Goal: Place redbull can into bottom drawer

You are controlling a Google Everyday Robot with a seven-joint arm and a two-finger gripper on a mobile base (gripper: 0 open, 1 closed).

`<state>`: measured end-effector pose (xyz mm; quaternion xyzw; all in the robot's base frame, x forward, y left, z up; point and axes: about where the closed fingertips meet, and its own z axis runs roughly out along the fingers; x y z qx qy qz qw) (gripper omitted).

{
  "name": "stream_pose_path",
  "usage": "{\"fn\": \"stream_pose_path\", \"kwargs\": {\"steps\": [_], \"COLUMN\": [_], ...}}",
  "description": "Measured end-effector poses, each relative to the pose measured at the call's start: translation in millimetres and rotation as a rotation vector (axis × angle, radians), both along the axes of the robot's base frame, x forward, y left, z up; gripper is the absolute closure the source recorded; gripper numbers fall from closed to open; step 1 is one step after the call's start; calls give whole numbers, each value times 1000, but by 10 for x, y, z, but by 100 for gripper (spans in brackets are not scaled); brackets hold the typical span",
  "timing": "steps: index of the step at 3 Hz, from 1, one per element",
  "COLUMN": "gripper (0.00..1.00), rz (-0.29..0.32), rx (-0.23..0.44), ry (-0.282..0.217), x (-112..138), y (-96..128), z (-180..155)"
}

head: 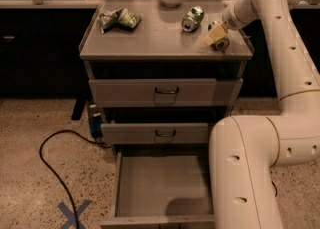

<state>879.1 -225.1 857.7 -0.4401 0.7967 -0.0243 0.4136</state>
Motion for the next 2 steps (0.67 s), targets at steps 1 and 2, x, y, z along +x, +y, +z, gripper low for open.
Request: {"fn": "stream_pose_path", "kwargs": {"steps": [1, 2], "gripper": [0, 0], "rz": [-24, -46], "rx": [38, 72], "ry": [6, 9], "x": [32, 48], "y": [1, -19], "z": [-46, -70]}}
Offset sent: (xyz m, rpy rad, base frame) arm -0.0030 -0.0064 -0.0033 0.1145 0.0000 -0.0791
